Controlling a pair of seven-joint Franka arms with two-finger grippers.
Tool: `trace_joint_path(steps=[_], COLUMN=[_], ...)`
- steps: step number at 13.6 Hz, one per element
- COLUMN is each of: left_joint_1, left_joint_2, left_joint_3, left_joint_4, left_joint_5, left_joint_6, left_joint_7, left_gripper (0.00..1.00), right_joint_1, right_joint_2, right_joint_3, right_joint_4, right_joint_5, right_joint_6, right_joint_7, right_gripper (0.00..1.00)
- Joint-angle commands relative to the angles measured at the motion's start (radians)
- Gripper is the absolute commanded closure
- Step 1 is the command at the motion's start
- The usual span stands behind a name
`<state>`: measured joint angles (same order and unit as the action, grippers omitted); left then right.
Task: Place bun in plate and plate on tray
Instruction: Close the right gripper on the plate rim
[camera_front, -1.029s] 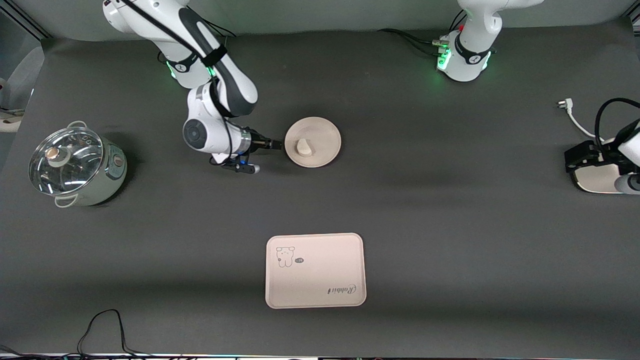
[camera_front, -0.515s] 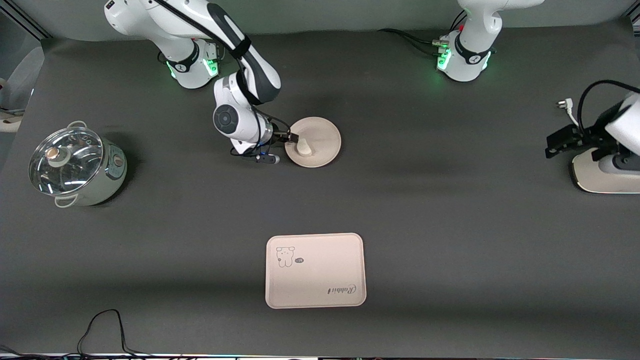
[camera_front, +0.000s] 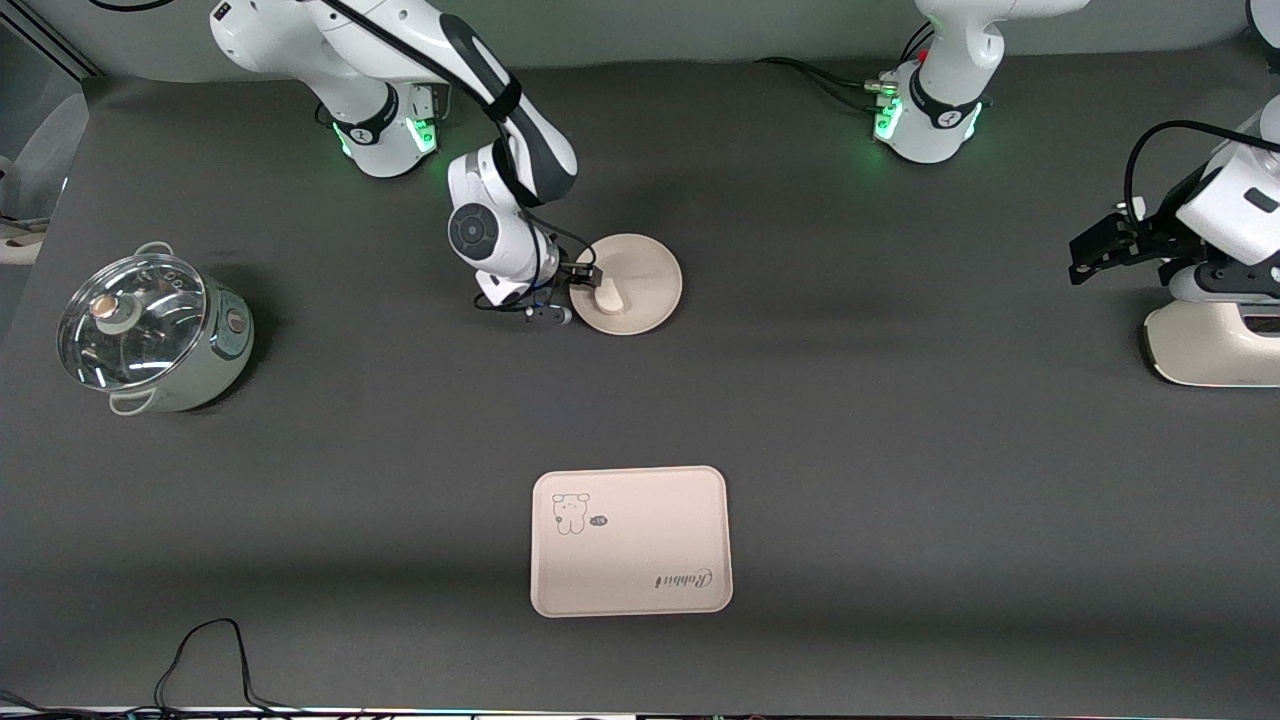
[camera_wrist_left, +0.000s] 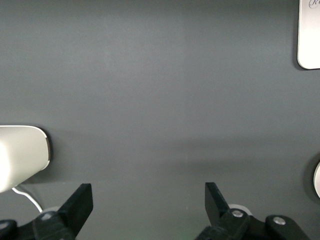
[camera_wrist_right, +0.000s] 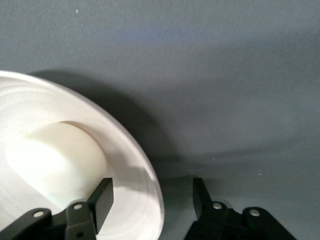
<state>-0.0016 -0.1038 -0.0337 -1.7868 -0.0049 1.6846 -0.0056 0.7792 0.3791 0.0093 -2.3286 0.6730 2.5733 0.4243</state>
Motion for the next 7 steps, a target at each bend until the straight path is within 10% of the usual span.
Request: trace_joint_path(steps=[1, 7], left_joint_1=[0.000, -0.001], left_joint_2=[-0.027, -0.014], left_joint_3=[0.005, 0.003], left_joint_4=[-0.019, -0.020], left_joint_5=[0.019, 0.020], left_joint_6=[0.023, 0.070], left_joint_7=[-0.019, -0.017], left_gripper=[0.00, 0.00], right_joint_1=[0.026, 0.026], right_joint_2=[-0.003, -0.003], right_joint_3=[-0.009, -0.009], right_joint_4=[-0.014, -0.015], right_joint_5=[0.034, 0.034], right_joint_6=[0.030, 0.030], right_joint_7=[0.013, 0.013], right_gripper=[0.46, 1.00])
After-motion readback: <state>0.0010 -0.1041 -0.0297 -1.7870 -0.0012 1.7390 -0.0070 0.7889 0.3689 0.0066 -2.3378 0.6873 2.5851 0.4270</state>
